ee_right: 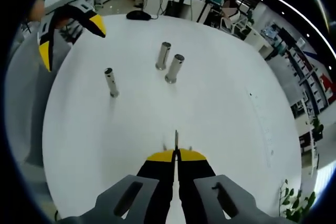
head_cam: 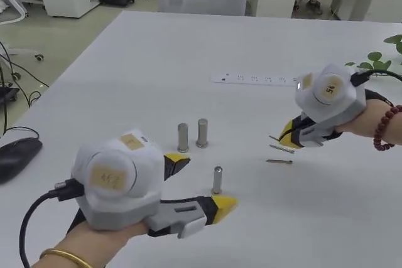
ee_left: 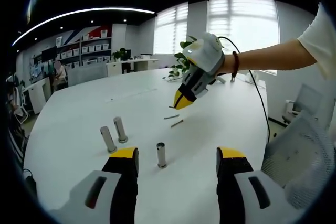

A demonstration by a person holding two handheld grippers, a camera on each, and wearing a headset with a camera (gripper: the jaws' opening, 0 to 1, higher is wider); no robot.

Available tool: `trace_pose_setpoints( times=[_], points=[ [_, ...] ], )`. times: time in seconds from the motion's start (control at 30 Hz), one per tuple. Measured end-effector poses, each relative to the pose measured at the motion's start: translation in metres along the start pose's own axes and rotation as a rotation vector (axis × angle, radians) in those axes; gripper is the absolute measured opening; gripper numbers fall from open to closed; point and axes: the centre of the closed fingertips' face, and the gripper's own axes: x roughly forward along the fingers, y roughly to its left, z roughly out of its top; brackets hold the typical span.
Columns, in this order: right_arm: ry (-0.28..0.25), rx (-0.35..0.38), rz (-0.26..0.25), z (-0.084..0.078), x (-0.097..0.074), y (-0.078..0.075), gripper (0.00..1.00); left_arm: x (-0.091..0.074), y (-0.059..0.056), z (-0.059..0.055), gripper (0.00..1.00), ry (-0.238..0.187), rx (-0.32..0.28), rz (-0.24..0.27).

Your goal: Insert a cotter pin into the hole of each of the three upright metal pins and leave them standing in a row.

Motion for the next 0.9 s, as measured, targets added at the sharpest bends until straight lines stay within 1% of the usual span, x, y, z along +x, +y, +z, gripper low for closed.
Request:
trace_pose_setpoints(
  times=[0.1, 0.17, 0.23, 0.5, 0.7, 0.87, 0.9],
  points=[
    [-0.024, -0.025, -0.001, 0.007, -0.007, 0.008, 0.02, 0.001, -0.001, 0.003, 0.56, -0.006, -0.021, -0.009],
    [-0.030, -0.034, -0.003, 0.009, -0.011, 0.012, 0.02, 0.001, -0.003, 0.005, 0.55, -0.009, -0.026, -0.016],
    [-0.046, -0.037, -0.003, 0.009, -0.011, 0.007, 0.02, 0.002, -0.005, 0.007, 0.53, -0.009, -0.028, -0.024],
    [-0.098, -0.058, -0.016, 0.022, -0.022, 0.029, 0.02, 0.009, -0.012, 0.012, 0.47, -0.010, -0.053, -0.065],
    [-0.144, -0.082, -0.012, 0.033, -0.025, 0.046, 0.02, 0.017, -0.014, 0.014, 0.39, -0.003, -0.112, -0.089],
    [-0.166, -0.112, -0.005, 0.042, -0.027, 0.061, 0.02, 0.021, -0.014, 0.014, 0.34, 0.005, -0.163, -0.103],
    [-0.169, -0.116, -0.002, 0.044, -0.028, 0.063, 0.02, 0.021, -0.015, 0.014, 0.34, 0.006, -0.165, -0.106]
  ],
)
